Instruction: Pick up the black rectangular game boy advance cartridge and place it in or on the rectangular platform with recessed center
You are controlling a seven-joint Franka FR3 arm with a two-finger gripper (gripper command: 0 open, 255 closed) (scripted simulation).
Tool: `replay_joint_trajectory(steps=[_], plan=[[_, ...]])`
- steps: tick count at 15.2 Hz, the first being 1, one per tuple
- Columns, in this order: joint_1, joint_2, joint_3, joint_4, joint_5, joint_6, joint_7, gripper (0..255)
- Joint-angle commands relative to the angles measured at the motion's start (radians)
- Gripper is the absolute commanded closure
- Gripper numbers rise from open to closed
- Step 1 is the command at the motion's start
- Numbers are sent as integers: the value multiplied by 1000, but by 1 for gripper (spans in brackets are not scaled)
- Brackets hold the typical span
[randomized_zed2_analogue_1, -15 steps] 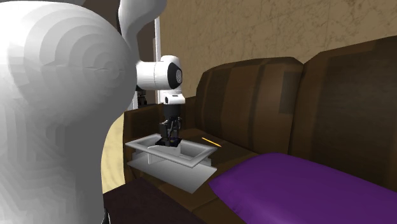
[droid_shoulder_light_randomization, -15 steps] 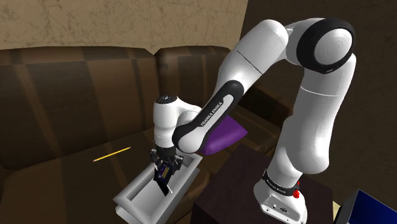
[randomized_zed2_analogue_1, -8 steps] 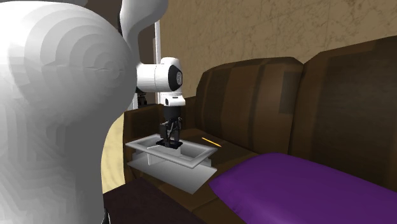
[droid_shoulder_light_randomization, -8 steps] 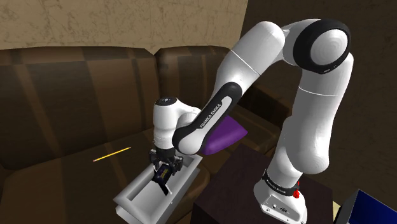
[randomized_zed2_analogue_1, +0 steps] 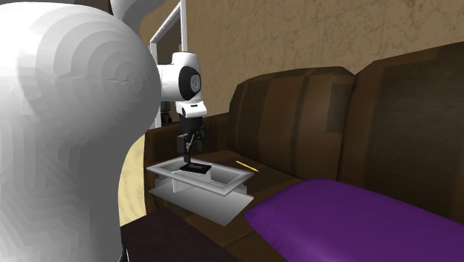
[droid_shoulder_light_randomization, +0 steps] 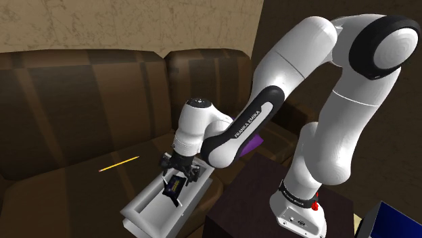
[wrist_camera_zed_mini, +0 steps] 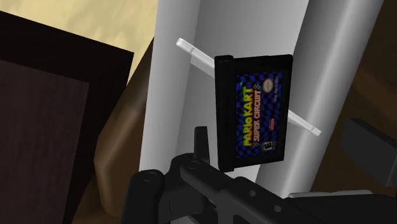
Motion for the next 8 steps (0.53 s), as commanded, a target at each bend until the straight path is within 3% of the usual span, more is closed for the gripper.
replay_joint_trajectory(steps=[1, 5, 8], plan=[[-1, 23, 2, -4, -16, 35, 14, 0], [-4, 105, -7, 9, -91, 101, 68, 0], [-3, 105, -9, 9, -90, 101, 67, 0]])
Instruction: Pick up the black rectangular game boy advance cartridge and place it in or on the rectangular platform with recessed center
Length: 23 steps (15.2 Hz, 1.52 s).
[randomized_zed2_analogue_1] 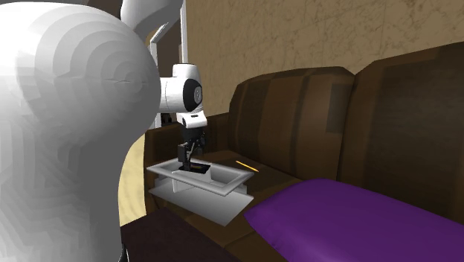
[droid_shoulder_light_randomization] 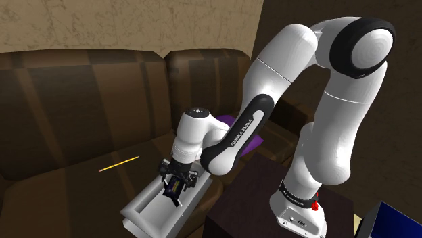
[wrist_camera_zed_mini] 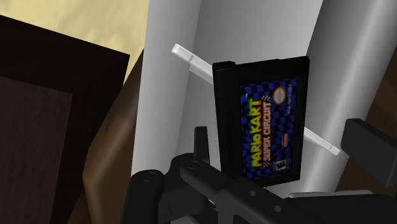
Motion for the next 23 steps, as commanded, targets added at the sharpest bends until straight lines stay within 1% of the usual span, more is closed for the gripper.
replay_joint_trajectory(steps=[1, 5, 6, 15, 19, 23], plan=[[0, 3, -1, 1, -3, 2, 2, 0], [0, 3, -1, 1, -3, 2, 2, 0], [0, 3, -1, 1, -3, 2, 2, 255], [0, 3, -1, 1, -3, 2, 2, 255], [-3, -59, 12, 3, 54, -59, -39, 255], [2, -117, 13, 10, 94, -122, -67, 255]])
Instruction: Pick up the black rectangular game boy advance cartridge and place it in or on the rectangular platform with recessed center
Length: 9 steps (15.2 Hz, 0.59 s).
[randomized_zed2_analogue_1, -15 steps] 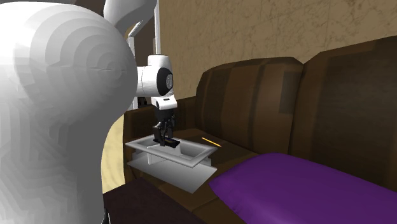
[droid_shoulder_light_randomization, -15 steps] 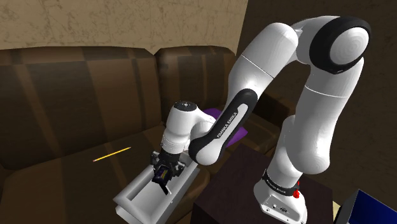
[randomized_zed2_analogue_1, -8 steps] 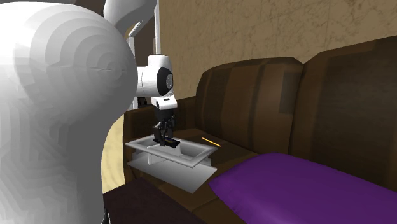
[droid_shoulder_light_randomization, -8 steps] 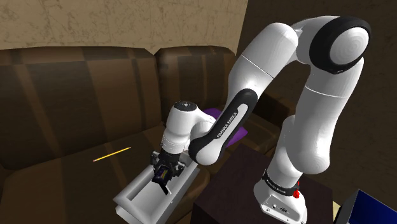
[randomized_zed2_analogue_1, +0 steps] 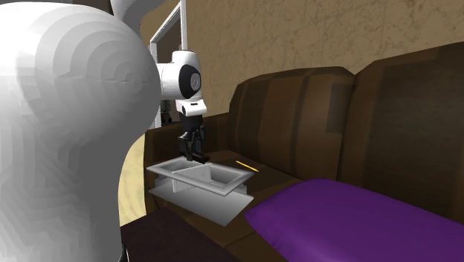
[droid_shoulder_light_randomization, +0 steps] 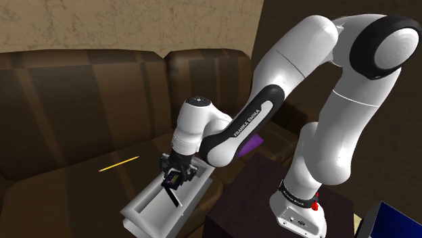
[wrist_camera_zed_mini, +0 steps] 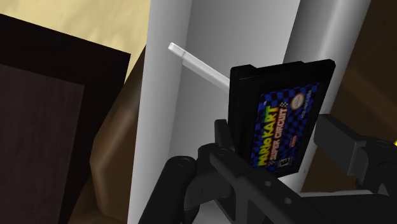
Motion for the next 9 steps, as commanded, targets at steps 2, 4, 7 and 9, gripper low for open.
replay_joint_trajectory(steps=[2, 4, 7, 9], plan=[[4, -41, -1, 10, 24, -50, -16, 255], [7, -67, -3, 16, 36, -82, -25, 255], [10, -123, -13, 24, 60, -145, -48, 255], [9, -99, -11, 16, 52, -113, -42, 255]])
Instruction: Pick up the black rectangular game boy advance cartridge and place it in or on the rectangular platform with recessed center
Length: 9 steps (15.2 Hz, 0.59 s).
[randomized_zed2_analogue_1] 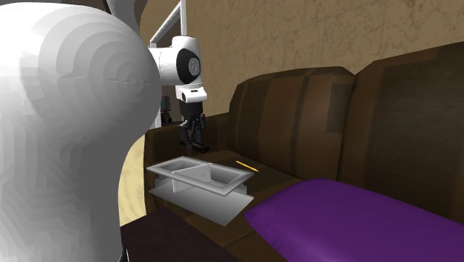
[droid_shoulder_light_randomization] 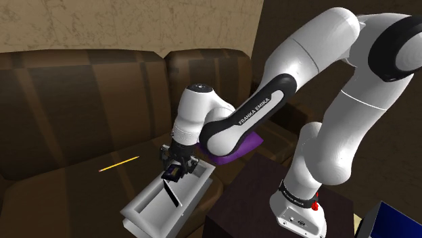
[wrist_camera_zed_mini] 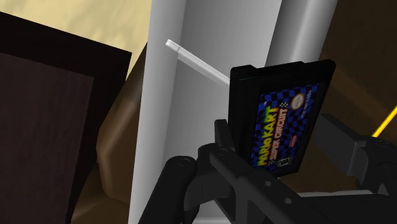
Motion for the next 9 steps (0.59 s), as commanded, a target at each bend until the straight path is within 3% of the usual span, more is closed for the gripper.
replay_joint_trajectory(steps=[1, 9], plan=[[-2, 15, 1, -6, -4, 20, 1, 255], [-15, 126, 8, -26, -64, 148, 43, 255]])
